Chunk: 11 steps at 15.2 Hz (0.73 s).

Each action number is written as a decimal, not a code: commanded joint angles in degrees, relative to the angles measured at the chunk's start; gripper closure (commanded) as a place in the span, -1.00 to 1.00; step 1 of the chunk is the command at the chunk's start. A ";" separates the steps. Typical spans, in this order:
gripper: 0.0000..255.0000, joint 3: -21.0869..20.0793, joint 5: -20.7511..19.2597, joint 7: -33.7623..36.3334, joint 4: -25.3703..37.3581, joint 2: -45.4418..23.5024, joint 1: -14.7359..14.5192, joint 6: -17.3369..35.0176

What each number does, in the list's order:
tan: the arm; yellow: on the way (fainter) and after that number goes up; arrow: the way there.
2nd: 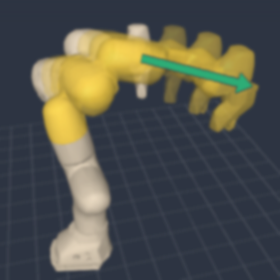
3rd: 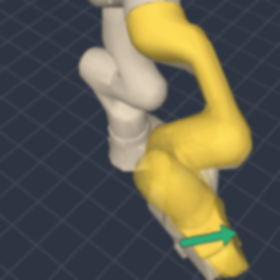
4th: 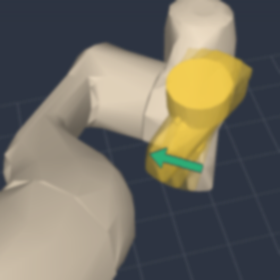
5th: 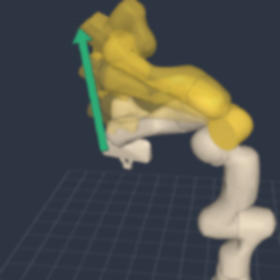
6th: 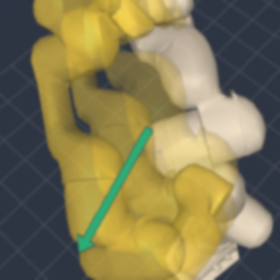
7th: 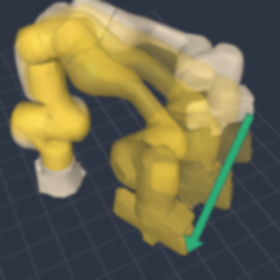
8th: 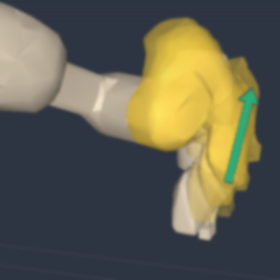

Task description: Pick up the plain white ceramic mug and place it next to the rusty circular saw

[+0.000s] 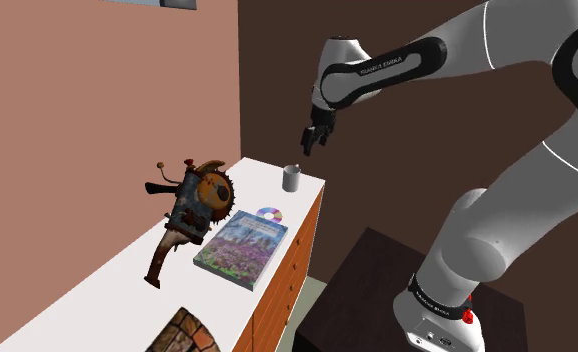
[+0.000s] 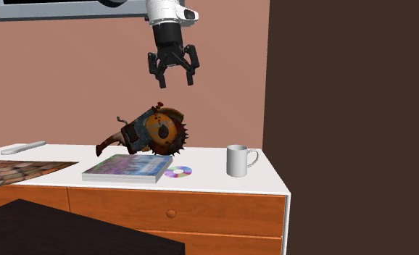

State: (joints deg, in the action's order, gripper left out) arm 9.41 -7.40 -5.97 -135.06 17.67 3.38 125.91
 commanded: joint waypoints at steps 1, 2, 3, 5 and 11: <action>-1.00 1.00 0.74 -0.82 1.59 -4.36 0.13 3.21; -1.00 1.41 1.21 -1.21 2.25 -6.43 0.19 4.75; -1.00 1.81 1.75 -1.65 2.99 -8.52 0.25 6.23; -1.00 2.51 3.05 -2.65 4.71 -12.78 0.41 8.99; -1.00 3.50 8.51 -6.50 11.73 -25.94 1.61 15.57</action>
State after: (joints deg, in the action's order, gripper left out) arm 12.79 0.17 -11.74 -124.01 -6.36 4.68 140.16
